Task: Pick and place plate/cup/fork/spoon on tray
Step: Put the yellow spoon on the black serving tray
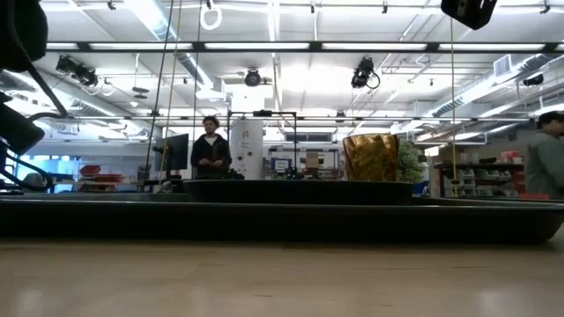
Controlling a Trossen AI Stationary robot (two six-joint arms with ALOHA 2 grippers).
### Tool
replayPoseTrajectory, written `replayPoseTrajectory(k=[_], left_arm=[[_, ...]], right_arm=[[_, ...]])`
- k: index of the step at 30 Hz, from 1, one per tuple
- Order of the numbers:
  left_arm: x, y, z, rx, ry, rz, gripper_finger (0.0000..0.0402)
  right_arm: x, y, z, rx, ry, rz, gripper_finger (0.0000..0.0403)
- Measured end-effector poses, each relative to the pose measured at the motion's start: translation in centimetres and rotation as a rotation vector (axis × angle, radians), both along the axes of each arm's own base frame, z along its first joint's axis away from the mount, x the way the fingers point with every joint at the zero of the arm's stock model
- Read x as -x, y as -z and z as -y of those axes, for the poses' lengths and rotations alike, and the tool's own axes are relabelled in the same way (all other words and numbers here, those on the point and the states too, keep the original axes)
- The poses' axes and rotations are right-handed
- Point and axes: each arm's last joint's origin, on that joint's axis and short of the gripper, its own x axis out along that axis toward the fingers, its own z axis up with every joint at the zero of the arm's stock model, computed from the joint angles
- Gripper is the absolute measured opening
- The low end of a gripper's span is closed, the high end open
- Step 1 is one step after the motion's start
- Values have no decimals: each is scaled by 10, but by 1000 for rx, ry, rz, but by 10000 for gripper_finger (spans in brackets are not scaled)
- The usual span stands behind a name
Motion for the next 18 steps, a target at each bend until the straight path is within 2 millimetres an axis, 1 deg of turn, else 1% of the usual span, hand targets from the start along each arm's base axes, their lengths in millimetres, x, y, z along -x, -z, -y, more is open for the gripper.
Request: replayPoseTrajectory(k=[5,11,15,18], left_arm=[[-2,0,-3,2,-53,-7,205],[-3,0,-4,2,-85,-8,257],[-2,-1,-2,53,-101,-44,292],[-1,-1,1,103,-92,-76,310]], right_arm=[[-2,0,4,5,6,-3,142],[-2,0,3,-4,-19,-14,142],[-3,1,3,-11,-26,-18,142],[-4,1,5,-7,-27,-20,142]])
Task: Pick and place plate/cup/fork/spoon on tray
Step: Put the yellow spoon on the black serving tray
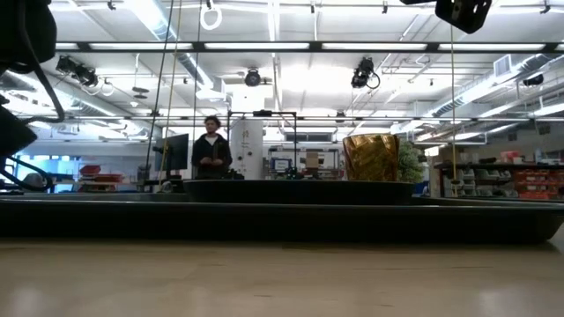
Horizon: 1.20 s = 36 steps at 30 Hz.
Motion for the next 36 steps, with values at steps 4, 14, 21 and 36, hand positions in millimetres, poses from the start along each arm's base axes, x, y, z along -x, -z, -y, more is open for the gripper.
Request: replayPoseTrajectory(k=[4,14,21,36], left_arm=[[2,-1,6,35,5,-15,317],[6,4,18,-107,-20,39,318],[6,14,25,-145,-15,-25,297],[6,16,26,-121,87,-7,137]], right_arm=[[-1,1,2,12,1,-6,142],[0,1,0,26,-19,-9,142],[0,1,0,13,-41,-19,142],[0,1,-1,7,-50,-22,142]])
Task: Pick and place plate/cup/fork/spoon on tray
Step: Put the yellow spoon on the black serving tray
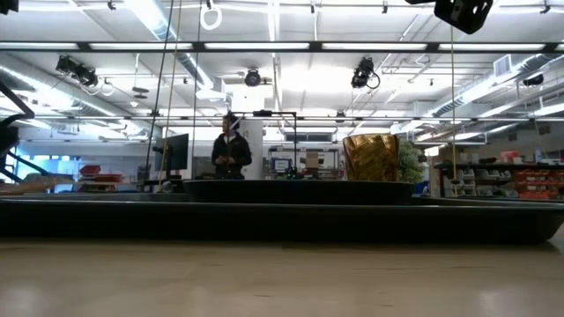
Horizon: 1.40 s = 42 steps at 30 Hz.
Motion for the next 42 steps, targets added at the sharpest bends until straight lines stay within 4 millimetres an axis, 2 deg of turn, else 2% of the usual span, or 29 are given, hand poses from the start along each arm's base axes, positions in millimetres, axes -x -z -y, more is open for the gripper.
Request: replayPoseTrajectory(k=[8,16,23,35,42], left_arm=[[-4,-7,4,14,27,10,87],[-10,-27,4,-118,62,51,52],[-10,-29,2,-170,64,65,5],[-9,-29,-1,-233,63,81,6],[-7,-35,-2,-237,65,17,50]], right_arm=[[0,0,0,-7,-10,-5,142],[0,0,0,-7,-9,-4,142],[0,0,0,-6,-7,-3,142],[0,0,0,-6,-7,-3,142],[0,0,0,-9,-5,-3,142]])
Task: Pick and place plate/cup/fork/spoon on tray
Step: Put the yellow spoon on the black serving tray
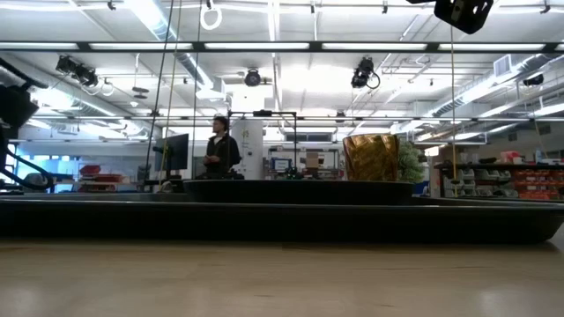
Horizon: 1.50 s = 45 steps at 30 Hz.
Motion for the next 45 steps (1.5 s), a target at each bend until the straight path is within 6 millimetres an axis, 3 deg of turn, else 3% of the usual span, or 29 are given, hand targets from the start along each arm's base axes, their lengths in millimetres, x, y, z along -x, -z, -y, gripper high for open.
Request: replayPoseTrajectory(k=[14,18,21,27,31,38,45], left_arm=[[-15,-8,-15,-10,62,71,247],[-18,-8,-20,-20,92,76,284],[-17,-2,-27,-19,100,67,294],[-3,34,-43,128,49,69,293],[-5,24,-43,124,37,78,293],[1,17,-40,267,-39,50,293],[0,17,-40,251,-89,54,293]], right_arm=[[-3,0,5,1,20,0,142],[-3,0,5,3,19,0,142],[-3,0,5,3,18,0,142],[-5,0,10,54,4,0,142],[-14,0,26,98,33,1,142],[-25,1,55,93,42,-40,142],[-25,3,57,68,9,-68,142]])
